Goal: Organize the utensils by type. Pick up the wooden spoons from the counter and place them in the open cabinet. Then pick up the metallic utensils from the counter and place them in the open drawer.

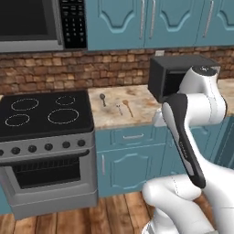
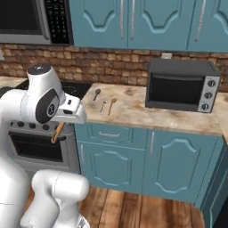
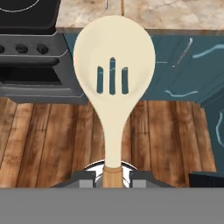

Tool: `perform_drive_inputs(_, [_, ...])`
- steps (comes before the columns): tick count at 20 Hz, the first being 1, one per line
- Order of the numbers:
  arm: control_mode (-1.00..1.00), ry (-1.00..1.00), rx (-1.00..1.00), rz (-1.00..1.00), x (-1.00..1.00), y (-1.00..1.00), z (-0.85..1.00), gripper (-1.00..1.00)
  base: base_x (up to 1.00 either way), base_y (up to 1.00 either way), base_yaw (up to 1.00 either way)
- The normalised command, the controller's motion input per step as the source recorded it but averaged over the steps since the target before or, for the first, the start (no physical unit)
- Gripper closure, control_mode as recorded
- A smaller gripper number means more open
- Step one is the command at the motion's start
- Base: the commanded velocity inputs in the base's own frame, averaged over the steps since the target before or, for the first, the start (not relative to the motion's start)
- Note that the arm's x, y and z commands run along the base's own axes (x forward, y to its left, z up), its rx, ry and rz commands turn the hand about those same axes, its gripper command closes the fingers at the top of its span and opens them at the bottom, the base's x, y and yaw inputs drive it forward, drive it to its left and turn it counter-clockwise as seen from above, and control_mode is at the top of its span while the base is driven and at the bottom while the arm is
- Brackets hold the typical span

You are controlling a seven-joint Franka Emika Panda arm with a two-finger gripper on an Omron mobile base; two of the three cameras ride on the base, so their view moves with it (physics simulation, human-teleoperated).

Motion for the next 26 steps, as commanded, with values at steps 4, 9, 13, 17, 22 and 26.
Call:
perform_drive_inputs(4, [1.0, 0.0, 0.0, 0.0, 0.0, 0.0, 0.0, 1.0, 0.0, 0.91, 0.0])
perform_drive_inputs(9, [1.0, 0.0, 0.0, 0.0, 0.0, 0.0, 0.0, 1.0, 0.0, 0.84, 0.0])
perform_drive_inputs(13, [1.0, 0.0, 0.0, 0.0, 0.0, 0.0, 0.0, 1.0, 0.0, 0.84, 0.0])
perform_drive_inputs(17, [1.0, 0.0, 0.0, 0.0, 0.0, 0.0, 0.0, 1.0, 0.01, 0.85, 0.0])
perform_drive_inputs(22, [1.0, 0.0, 0.0, 0.0, 0.0, 0.0, 0.0, 1.0, 0.05, 0.79, 0.0])
perform_drive_inputs(26, [1.0, 0.0, 0.0, 0.0, 0.0, 0.0, 0.0, 1.0, 0.2, 0.73, 0.01])
